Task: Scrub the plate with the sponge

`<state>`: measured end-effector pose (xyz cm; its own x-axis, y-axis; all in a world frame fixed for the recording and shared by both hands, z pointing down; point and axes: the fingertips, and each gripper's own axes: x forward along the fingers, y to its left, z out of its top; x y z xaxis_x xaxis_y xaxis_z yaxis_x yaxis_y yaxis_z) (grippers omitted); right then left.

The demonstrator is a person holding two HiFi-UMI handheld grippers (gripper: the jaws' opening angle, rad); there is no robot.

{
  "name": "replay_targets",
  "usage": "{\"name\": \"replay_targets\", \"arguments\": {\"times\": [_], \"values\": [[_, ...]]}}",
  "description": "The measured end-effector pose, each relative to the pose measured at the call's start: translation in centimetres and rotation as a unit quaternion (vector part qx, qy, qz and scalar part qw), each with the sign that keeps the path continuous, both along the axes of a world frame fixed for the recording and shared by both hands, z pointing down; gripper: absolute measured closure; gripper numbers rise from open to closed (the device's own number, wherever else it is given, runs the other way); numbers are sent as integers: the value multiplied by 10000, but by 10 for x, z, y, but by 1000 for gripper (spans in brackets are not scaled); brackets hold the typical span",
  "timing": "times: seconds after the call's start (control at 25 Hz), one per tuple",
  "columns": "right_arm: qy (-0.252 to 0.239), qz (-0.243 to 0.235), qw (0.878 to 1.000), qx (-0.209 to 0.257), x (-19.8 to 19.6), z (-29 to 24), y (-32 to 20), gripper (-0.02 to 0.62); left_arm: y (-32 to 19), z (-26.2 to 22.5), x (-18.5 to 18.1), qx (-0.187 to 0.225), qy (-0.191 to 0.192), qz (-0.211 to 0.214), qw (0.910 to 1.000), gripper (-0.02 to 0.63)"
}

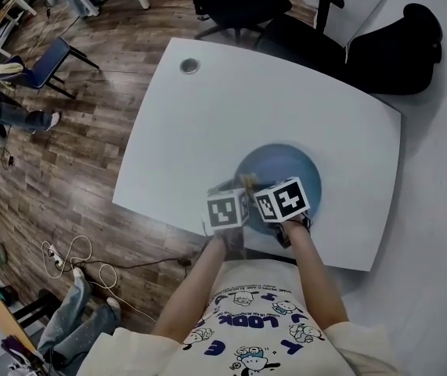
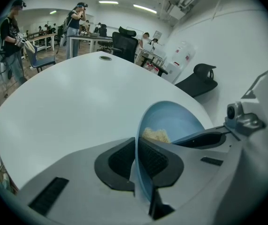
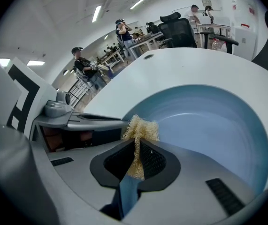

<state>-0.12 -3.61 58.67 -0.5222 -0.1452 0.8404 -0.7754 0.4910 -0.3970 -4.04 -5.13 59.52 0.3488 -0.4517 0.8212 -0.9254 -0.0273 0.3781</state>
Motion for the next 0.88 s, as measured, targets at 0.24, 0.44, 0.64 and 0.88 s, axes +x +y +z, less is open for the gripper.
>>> {"name": "replay_targets", "arguments": {"times": [0.24, 0.44, 0.64, 0.88], "values": [[16, -30, 9999, -122, 2, -1, 16, 550, 2, -1, 0, -30, 13, -11, 10000, 577], [43, -161, 9995, -251, 2, 2, 32, 549, 2, 2, -1, -21, -51, 6, 10000, 577], [117, -369, 9985, -388, 4, 1, 49, 549, 0, 0, 2, -5, -135, 40, 9999, 577], [445, -640, 9964, -329, 14, 0, 61, 549, -2, 0, 2, 37, -210, 92, 9997, 575]]}}
